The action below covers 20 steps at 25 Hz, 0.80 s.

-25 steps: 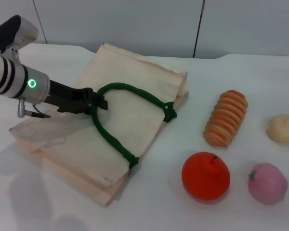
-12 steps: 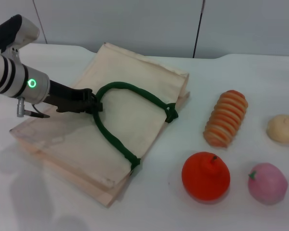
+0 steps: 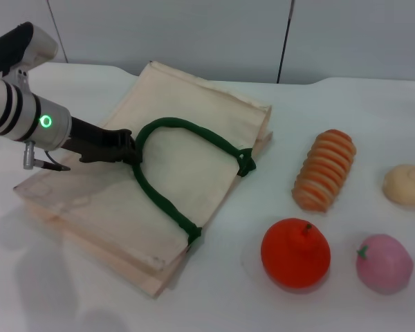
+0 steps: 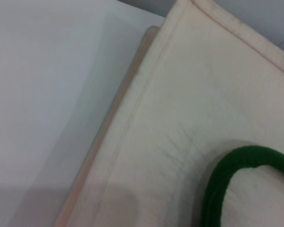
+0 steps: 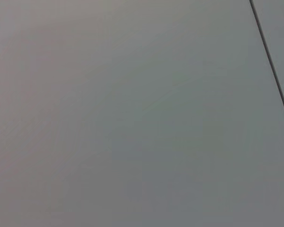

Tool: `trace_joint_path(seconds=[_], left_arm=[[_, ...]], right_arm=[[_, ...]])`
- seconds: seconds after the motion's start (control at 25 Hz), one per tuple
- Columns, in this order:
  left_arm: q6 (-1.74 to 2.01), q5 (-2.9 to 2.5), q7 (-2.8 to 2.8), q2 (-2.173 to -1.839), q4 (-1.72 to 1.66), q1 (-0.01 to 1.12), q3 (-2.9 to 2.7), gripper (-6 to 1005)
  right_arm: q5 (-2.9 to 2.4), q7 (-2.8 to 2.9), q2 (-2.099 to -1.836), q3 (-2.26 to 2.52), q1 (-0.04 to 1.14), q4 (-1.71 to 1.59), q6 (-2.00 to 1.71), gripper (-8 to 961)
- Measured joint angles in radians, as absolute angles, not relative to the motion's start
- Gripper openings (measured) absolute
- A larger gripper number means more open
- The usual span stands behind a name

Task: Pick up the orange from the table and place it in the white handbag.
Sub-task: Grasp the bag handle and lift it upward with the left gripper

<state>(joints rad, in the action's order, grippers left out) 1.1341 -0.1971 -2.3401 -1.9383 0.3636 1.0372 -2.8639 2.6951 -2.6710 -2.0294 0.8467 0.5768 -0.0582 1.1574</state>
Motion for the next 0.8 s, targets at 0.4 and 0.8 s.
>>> trace_joint_path(seconds=[0.4, 0.8], left_arm=[[1.122, -0.189, -2.326, -1.940, 0.364, 1.037, -2.864, 120], [1.137, -0.077, -2.254, -1.941, 0.369, 1.018, -2.861, 119]], right_arm=[[2.695, -2.671, -2.029, 0.847, 0.577, -0.058, 1.158, 650], [2.695, -2.671, -2.028, 0.847, 0.569, -0.058, 1.151, 651]])
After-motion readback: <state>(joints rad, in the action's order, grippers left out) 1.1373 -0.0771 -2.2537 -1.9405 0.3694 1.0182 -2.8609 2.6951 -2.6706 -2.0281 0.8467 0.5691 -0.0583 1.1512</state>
